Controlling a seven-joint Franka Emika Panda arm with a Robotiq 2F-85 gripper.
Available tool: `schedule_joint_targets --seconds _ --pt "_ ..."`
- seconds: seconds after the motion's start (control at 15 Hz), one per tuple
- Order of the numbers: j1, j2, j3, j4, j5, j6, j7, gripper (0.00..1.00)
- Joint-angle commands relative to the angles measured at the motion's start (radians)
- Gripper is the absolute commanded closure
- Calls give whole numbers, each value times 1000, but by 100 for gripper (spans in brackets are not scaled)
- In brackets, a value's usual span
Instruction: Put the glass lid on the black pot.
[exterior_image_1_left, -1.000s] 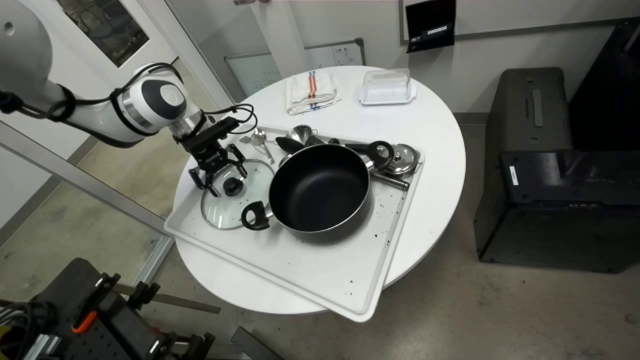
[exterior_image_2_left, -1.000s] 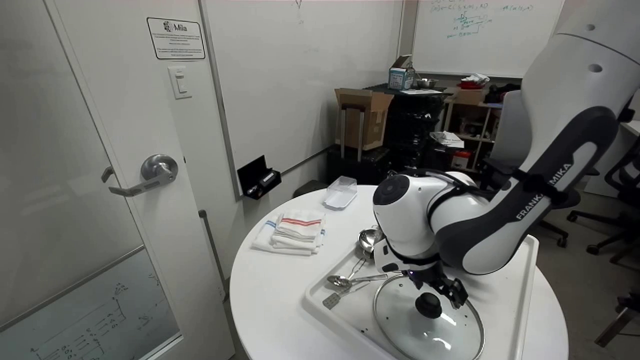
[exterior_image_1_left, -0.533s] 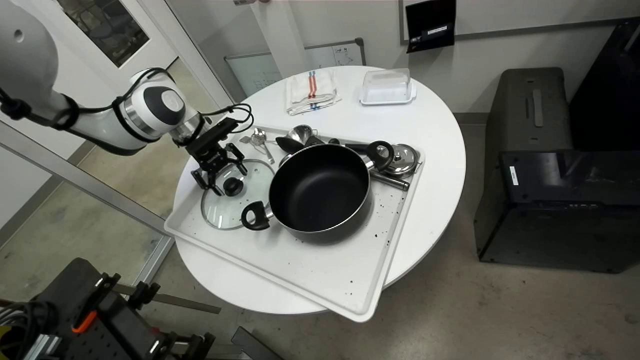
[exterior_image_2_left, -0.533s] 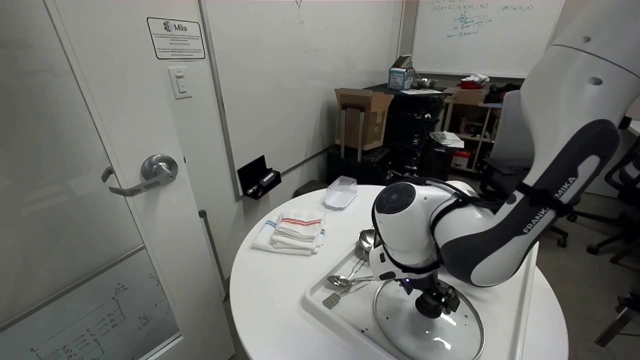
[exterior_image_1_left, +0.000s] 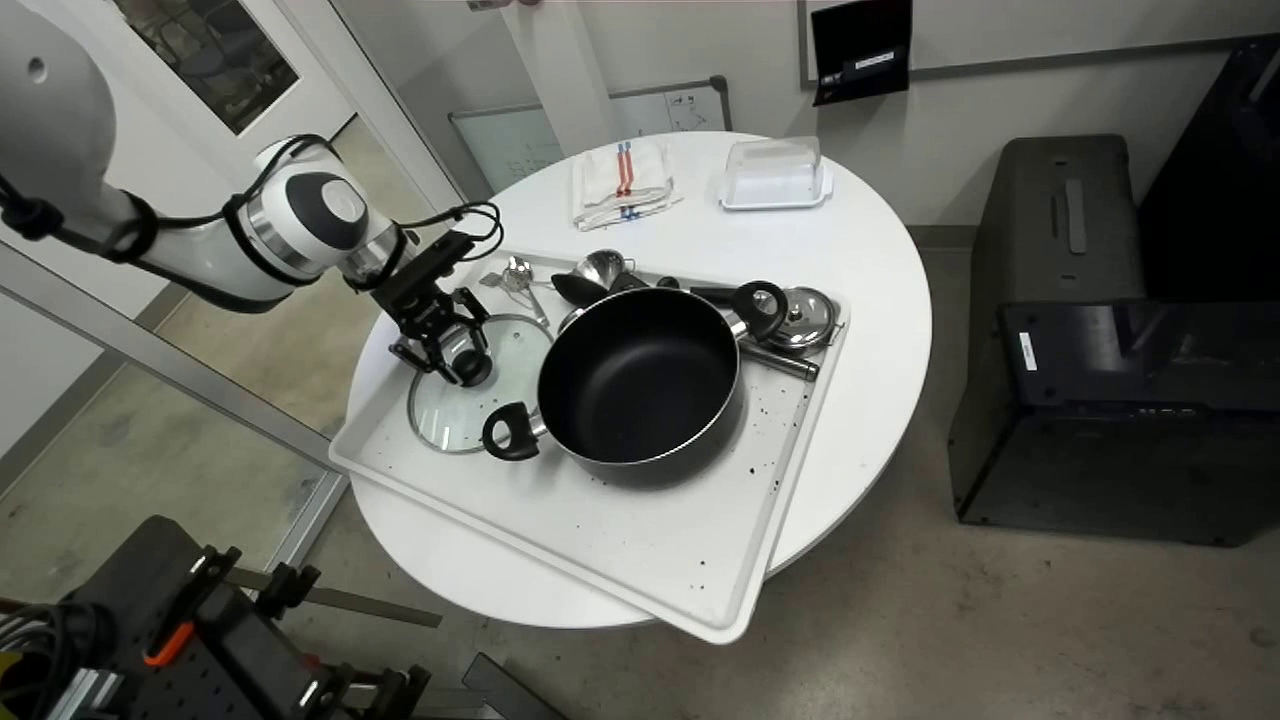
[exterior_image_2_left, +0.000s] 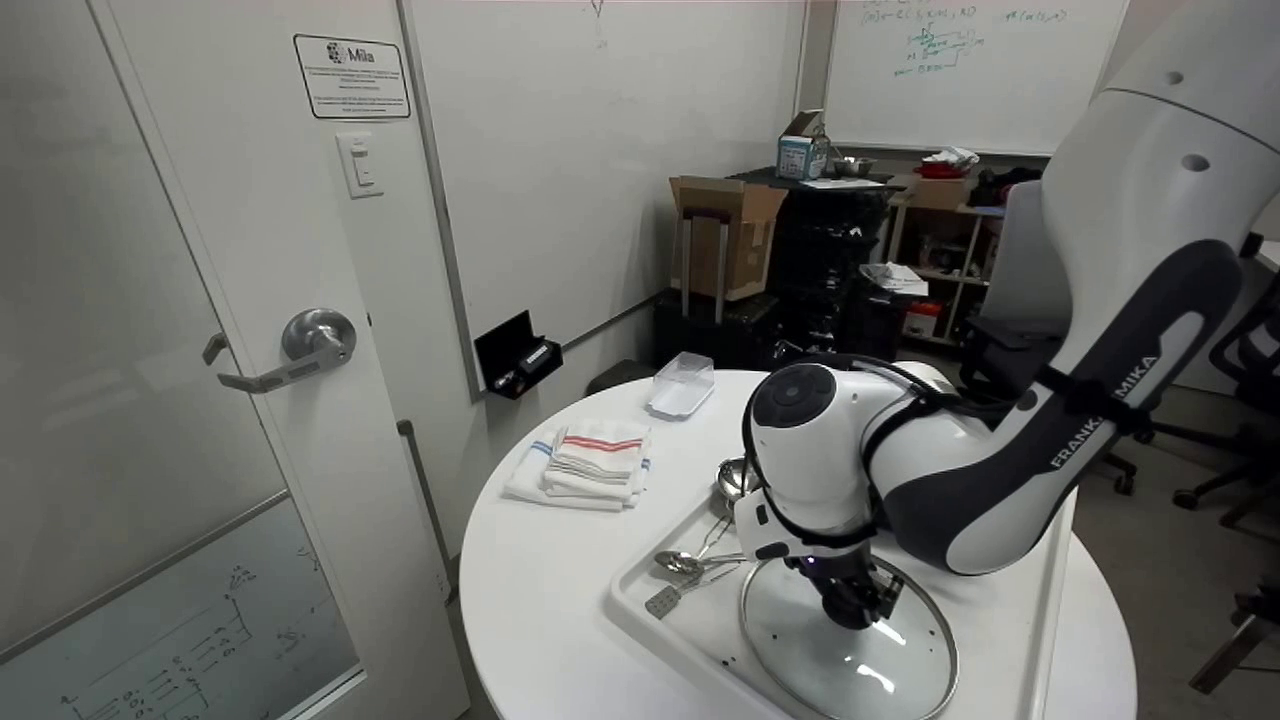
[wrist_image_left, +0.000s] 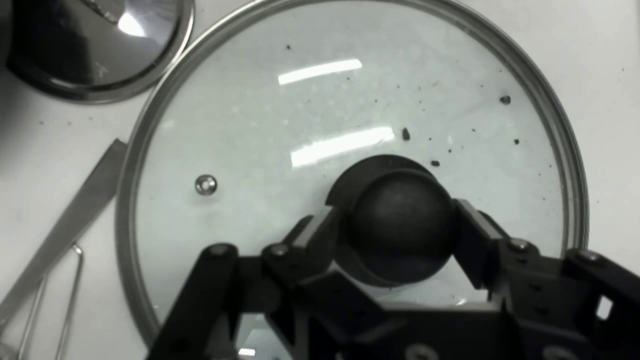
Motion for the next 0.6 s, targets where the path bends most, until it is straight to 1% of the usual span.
schedule_joint_targets --seconds 0.0,0.07,0.33,0.53 --pt "6 -1 -9 -5 -26 25 -1 71" --pt "7 -3 -8 -5 -25 25 -1 73" --pt "9 -13 -7 -5 -19 7 2 73" --pt "8 -45 -1 -32 -13 -1 9 73"
